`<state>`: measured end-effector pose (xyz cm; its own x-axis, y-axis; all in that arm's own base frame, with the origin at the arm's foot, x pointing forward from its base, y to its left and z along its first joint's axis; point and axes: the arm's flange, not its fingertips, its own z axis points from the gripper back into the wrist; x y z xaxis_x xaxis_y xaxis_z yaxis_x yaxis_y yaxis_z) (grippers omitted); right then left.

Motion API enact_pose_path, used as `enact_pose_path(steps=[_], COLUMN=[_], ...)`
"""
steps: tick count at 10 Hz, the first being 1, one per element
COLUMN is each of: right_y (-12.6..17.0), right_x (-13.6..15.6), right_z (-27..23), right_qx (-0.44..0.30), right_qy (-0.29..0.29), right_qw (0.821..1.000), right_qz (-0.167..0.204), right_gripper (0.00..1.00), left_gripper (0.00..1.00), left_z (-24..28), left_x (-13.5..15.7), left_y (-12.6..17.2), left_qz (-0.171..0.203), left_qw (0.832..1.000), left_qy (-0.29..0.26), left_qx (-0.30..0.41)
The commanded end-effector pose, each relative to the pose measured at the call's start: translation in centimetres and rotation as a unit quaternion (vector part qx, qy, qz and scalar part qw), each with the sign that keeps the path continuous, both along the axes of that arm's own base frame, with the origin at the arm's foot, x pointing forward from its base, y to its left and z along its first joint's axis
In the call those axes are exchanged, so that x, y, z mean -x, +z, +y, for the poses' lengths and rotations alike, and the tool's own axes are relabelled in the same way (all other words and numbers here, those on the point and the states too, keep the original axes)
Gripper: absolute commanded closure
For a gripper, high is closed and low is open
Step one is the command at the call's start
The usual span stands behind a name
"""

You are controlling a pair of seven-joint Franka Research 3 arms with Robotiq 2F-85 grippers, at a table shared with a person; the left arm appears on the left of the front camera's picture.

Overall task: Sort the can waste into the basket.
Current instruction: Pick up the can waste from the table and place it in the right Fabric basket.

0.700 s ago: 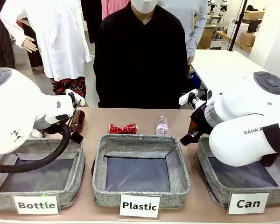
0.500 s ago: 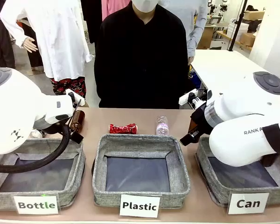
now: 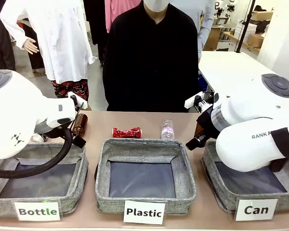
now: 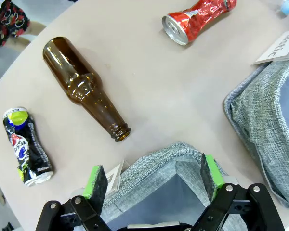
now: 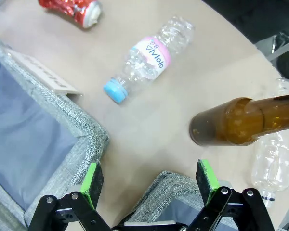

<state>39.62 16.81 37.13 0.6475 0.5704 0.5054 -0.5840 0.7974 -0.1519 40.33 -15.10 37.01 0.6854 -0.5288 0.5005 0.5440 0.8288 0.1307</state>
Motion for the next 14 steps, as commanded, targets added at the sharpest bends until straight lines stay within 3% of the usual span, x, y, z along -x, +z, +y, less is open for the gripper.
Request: enact_pose_path(steps=[1, 10, 11, 12, 13, 14], right_y=[0.0, 0.0, 2.3, 6.2, 9.9, 13.1], right_x=[0.0, 0.0, 0.6, 1.8, 3.2, 5.0], right_z=[0.0, 0.0, 0.2, 0.1, -0.2, -1.3], right_qx=[0.000, 0.000, -0.007, -0.033, -0.081, -0.130], right_qy=[0.000, 0.000, 0.023, -0.014, -0.071, -0.078], right_qw=[1.000, 1.000, 1.000, 0.999, 0.993, 0.982], right_qz=[0.000, 0.000, 0.013, 0.032, 0.047, 0.113], right_gripper=[0.00, 0.00, 0.00, 0.00, 0.00, 0.00], left_gripper=[0.00, 0.00, 0.00, 0.00, 0.00, 0.00], left_z=[0.0, 0.0, 0.4, 0.9, 1.5, 2.4], left_x=[0.0, 0.0, 1.6, 3.9, 6.2, 8.1], left_y=[0.0, 0.0, 2.4, 5.8, 9.1, 11.6], left_qz=[0.000, 0.000, -0.001, -0.009, 0.027, 0.051], left_qw=[1.000, 1.000, 0.999, 0.995, 0.992, 0.992], left_qy=[0.000, 0.000, -0.048, -0.061, -0.048, -0.019], left_qx=[0.000, 0.000, 0.024, 0.084, 0.111, 0.112])
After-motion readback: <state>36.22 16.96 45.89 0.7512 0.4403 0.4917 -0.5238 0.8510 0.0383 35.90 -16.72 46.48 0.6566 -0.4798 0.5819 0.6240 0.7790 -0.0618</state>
